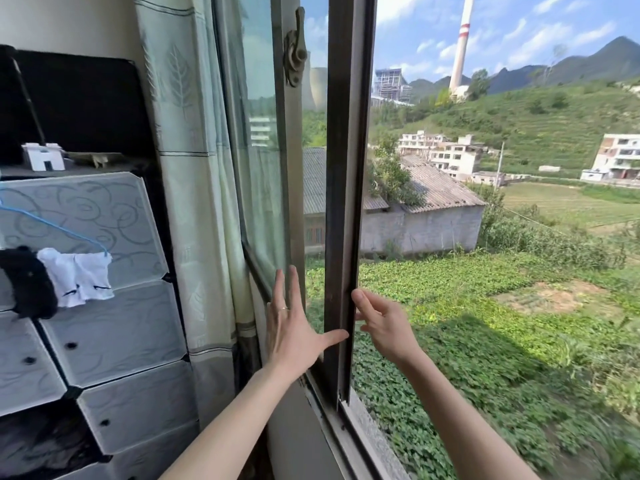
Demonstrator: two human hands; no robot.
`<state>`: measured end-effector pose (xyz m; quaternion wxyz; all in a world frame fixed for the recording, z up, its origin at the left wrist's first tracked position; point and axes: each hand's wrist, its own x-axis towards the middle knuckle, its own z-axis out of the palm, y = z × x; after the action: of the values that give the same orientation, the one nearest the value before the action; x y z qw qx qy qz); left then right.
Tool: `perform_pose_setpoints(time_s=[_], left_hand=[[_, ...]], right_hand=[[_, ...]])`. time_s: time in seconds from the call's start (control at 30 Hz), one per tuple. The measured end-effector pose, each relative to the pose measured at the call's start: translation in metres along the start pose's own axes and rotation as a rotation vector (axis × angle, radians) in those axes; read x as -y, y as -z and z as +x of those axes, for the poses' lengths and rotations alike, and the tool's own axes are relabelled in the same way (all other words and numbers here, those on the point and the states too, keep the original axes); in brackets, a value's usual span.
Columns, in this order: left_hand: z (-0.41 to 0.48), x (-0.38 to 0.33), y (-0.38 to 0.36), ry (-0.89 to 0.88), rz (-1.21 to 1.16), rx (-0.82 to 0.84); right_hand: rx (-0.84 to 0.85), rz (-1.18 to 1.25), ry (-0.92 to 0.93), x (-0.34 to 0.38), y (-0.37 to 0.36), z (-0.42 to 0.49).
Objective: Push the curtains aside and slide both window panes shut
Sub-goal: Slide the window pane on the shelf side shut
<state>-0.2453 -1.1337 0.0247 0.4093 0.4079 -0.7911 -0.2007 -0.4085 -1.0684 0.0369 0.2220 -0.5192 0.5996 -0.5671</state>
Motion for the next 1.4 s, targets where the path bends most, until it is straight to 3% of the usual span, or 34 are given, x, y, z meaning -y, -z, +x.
perform_pose_setpoints(time_s=[0.4, 0.63, 1.0, 1.4], left_hand=[[0.062, 0.062, -0.012, 0.152, -0.07, 0.103], [0.08, 0.079, -0.014, 0.052, -0.073, 0.089], [0.082, 0.083, -0.025, 0.001, 0.113, -0.071], [0.081, 0.081, -0.025, -0.024, 0.14, -0.113]], right_hand=[[0.036, 0.065, -0.073, -0.014, -0.032, 0.067], [0.042, 0.073, -0.083, -0.018, -0.041, 0.09], [-0.034, 0.106, -0.108, -0.021, -0.067, 0.11], [-0.126, -0.054, -0.019, -0.024, -0.071, 0.111]])
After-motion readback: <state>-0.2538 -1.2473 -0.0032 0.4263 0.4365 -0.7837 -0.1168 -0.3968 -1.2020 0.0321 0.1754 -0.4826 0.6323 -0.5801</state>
